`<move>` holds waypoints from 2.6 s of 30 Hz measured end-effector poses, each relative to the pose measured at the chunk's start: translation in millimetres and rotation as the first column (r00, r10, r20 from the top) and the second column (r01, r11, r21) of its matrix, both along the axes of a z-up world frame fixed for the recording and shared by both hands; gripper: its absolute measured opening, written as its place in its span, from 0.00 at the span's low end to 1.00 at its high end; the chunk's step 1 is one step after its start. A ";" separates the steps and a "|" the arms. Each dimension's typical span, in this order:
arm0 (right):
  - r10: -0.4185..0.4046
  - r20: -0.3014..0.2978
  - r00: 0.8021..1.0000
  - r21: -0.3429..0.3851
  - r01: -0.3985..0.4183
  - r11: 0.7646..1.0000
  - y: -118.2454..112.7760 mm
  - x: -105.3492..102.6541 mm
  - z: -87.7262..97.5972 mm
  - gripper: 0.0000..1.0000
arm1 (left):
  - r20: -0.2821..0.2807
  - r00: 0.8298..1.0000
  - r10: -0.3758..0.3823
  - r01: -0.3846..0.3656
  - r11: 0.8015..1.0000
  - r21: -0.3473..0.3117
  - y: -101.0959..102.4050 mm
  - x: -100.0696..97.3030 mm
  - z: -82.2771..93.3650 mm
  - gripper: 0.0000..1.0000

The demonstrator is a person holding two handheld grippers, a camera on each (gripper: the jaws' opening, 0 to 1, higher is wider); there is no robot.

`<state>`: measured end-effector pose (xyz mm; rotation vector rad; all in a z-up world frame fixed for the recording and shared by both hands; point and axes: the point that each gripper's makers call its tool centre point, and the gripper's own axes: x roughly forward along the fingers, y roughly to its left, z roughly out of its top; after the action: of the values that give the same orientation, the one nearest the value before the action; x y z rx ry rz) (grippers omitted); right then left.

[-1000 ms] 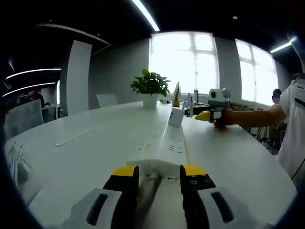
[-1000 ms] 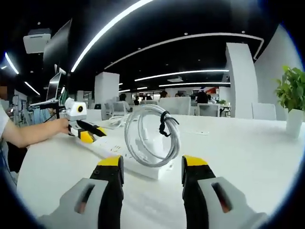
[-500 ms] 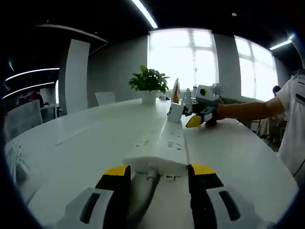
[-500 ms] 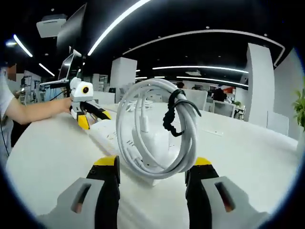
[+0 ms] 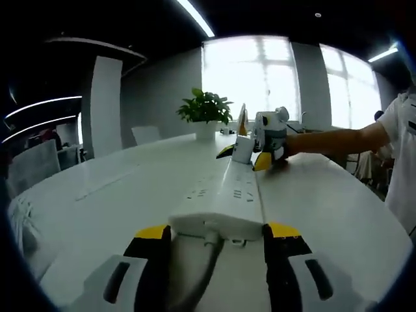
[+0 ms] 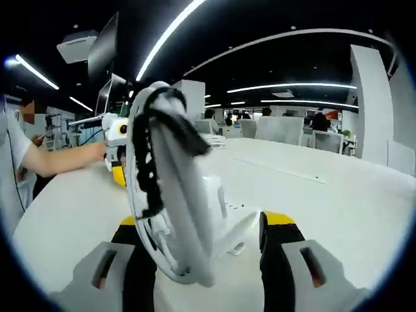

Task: Straighten the power strip on the desk, plug the charger into it

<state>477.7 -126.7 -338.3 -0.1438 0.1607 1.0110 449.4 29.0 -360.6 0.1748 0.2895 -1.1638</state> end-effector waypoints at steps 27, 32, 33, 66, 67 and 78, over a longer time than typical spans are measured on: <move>0.170 -0.058 0.984 -0.084 -0.175 0.981 0.3 1.5 -23.4 0.68 | -0.028 1.000 -0.002 0.002 1.000 -0.004 -4.7 3.3 -5.8 0.65; 0.169 -0.060 0.984 -0.082 -0.173 0.981 2.9 0.1 -24.9 0.68 | -0.034 0.999 -0.011 0.011 1.000 -0.005 -7.1 3.6 -7.2 0.65; 0.168 -0.060 0.984 -0.082 -0.173 0.982 3.2 -0.1 -25.3 0.68 | -0.036 0.999 -0.012 0.012 1.000 -0.005 -6.9 3.6 -7.3 0.65; 0.086 -0.055 0.995 -0.077 -0.090 0.993 -0.5 -9.6 -23.1 0.64 | -0.028 0.989 -0.147 0.145 0.988 -0.042 -20.4 19.3 -8.8 0.68; 0.084 -0.056 0.995 -0.077 -0.088 0.993 -0.7 -10.4 -23.1 0.64 | -0.028 0.988 -0.150 0.149 0.988 -0.041 -20.8 18.8 -8.9 0.69; 0.066 -0.056 0.996 -0.078 -0.070 0.994 -1.4 -14.9 -22.1 0.64 | -0.027 0.984 -0.178 0.177 0.983 -0.041 -23.0 19.1 -8.5 0.69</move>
<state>462.8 -128.1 -360.4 -0.1966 0.2472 1.0774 468.6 6.0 -369.0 0.1515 0.2825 -1.3492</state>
